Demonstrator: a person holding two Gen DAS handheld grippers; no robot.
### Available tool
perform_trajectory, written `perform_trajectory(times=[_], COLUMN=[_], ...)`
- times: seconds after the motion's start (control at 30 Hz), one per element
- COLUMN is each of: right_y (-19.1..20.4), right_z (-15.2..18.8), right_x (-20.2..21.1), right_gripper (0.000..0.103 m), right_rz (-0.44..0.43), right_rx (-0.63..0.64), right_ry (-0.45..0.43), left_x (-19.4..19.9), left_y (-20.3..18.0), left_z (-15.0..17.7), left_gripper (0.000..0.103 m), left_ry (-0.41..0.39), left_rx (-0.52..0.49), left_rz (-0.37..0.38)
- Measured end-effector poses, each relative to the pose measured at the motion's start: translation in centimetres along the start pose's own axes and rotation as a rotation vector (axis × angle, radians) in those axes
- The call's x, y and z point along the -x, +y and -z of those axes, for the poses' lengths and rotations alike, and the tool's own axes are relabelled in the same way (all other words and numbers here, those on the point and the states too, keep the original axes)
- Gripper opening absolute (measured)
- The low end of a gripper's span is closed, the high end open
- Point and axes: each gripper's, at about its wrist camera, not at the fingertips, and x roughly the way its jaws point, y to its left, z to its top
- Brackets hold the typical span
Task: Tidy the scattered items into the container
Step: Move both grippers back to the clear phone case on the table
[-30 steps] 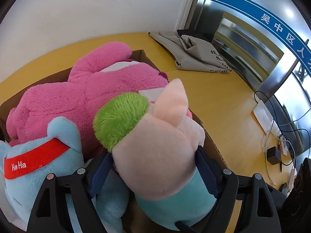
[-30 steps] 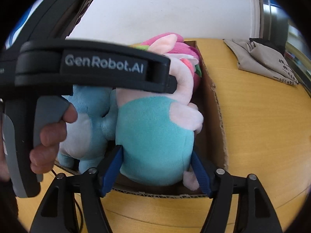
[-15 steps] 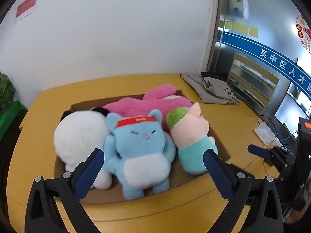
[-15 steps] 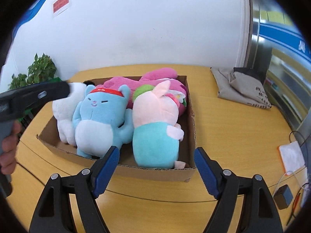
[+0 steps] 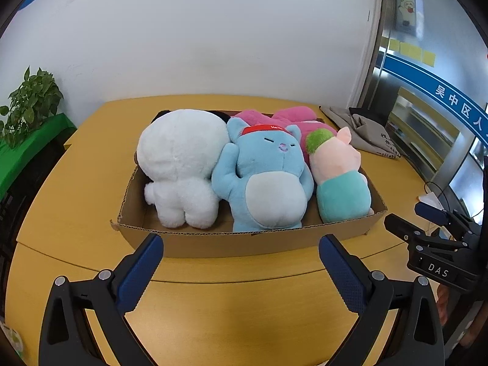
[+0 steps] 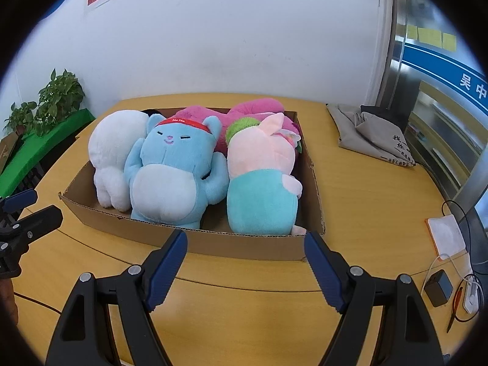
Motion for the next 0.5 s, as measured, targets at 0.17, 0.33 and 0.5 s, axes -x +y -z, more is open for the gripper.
perform_trajectory(times=[0.17, 0.33, 0.5], right_y=[0.55, 0.83, 0.68], right_z=[0.22, 0.35, 0.43], right_x=[0.43, 0.66, 0.92], right_gripper=[0.079, 0.079, 0.079], right_rz=[0.003, 0.007, 0.008], right_rx=[0.009, 0.014, 0.008], right_ry=[-0.006, -0.01, -0.013], left_x=[0.55, 0.94, 0.93], left_y=[0.1, -0.1, -0.14], left_z=[0.65, 0.88, 0.93], left_gripper=[0.103, 0.103, 0.103], left_ry=[-0.004, -0.007, -0.004], left_rx=[0.0, -0.006, -0.005], left_rz=[-0.009, -0.005, -0.003])
